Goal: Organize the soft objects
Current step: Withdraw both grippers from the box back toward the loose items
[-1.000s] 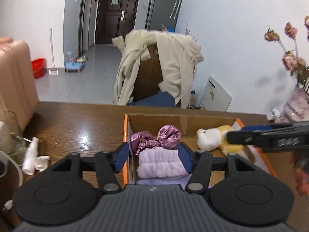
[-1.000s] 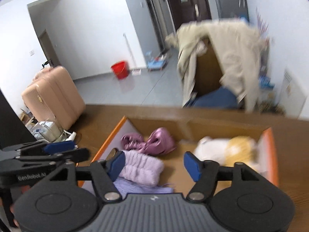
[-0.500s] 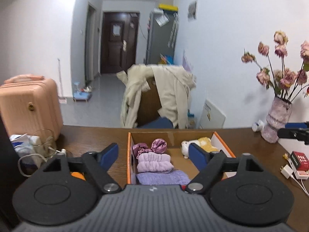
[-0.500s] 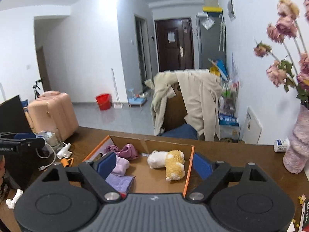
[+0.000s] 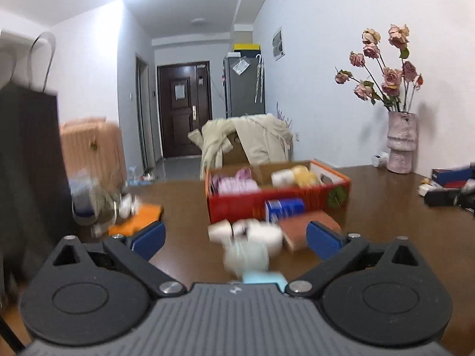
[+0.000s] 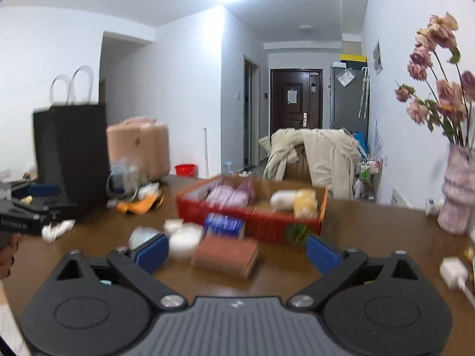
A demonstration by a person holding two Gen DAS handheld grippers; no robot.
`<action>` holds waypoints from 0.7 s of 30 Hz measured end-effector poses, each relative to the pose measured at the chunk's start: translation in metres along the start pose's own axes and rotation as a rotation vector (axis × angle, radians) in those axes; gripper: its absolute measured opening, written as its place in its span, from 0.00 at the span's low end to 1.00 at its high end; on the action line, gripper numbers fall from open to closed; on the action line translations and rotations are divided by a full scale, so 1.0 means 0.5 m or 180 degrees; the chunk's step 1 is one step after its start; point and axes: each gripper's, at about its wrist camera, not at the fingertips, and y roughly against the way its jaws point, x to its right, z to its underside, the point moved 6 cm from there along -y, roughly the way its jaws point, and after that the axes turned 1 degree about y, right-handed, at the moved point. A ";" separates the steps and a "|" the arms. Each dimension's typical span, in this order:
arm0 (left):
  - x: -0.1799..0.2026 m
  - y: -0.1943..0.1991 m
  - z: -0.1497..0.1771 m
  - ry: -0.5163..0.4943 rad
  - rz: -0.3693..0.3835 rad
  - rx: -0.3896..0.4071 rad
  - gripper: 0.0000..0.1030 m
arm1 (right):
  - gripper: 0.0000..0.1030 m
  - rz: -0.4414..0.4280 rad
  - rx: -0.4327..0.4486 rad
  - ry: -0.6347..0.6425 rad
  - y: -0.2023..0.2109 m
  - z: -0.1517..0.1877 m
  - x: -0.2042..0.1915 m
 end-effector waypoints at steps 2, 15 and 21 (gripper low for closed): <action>-0.002 0.020 0.035 0.0178 0.0100 -0.0117 1.00 | 0.98 0.0098 -0.0025 -0.0225 0.021 0.055 -0.015; 0.009 -0.046 0.030 0.0595 0.0244 -0.0267 1.00 | 0.97 0.0246 -0.0181 -0.0684 0.017 0.132 -0.006; 0.064 -0.156 -0.007 0.0843 0.0365 -0.0506 0.98 | 0.97 0.0337 -0.0138 -0.0669 -0.059 0.100 0.028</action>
